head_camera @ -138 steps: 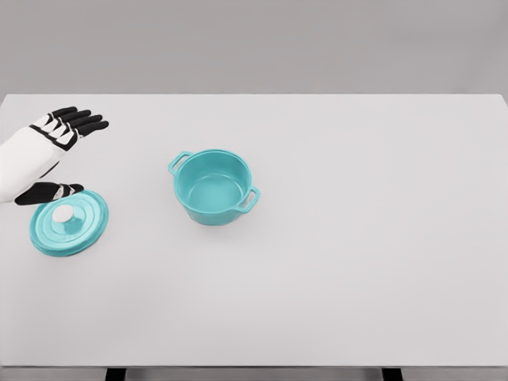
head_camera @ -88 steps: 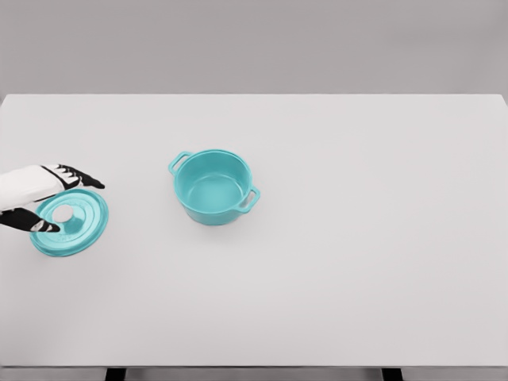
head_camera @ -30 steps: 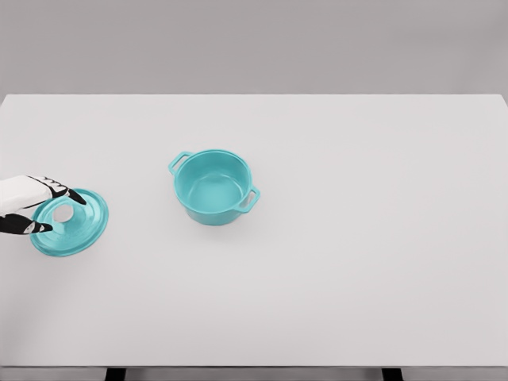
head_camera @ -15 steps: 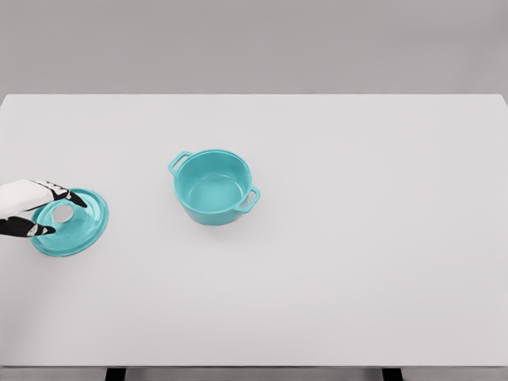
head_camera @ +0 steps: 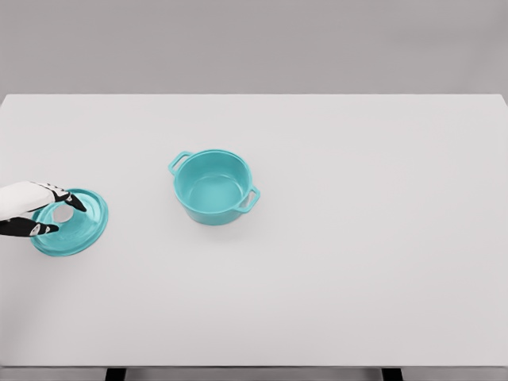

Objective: Cover the pot with left arm

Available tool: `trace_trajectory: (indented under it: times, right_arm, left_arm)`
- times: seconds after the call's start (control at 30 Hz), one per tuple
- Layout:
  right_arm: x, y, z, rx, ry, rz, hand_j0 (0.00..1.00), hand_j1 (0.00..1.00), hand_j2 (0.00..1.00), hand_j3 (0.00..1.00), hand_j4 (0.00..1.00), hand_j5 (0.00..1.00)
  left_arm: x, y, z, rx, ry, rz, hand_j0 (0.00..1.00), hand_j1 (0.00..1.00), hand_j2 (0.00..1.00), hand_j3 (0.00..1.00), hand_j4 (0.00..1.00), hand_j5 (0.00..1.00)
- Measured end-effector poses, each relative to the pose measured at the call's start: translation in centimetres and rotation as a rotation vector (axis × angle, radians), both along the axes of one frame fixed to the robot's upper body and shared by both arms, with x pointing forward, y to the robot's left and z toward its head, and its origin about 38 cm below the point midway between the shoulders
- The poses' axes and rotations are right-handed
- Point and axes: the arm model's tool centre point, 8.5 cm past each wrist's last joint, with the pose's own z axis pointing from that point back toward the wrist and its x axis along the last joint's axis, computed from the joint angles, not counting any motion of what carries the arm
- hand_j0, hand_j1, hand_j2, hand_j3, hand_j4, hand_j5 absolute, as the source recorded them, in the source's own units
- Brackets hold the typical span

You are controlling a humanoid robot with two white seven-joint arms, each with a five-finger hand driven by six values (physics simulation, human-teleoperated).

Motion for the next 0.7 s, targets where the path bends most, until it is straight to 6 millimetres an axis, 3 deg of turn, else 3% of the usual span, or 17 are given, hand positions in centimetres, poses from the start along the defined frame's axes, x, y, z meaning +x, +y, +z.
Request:
trace_trajectory:
  times: [0.17,0.7]
  right_arm:
    - [-0.01,0.00,0.00,0.000,0.000,0.000,1.00,1.00,1.00,1.00,1.00,1.00]
    - [0.01,0.00,0.00,0.000,0.000,0.000,1.00,1.00,1.00,1.00,1.00,1.00]
  left_arm:
    - [-0.02,0.15,-0.25,-0.003,0.006,0.007,0.66,0.66,0.66,0.66,0.66,0.66]
    - [-0.01,0.14,-0.34,0.001,0.007,0.007,0.50,0.50,0.50,0.50,0.50,0.50]
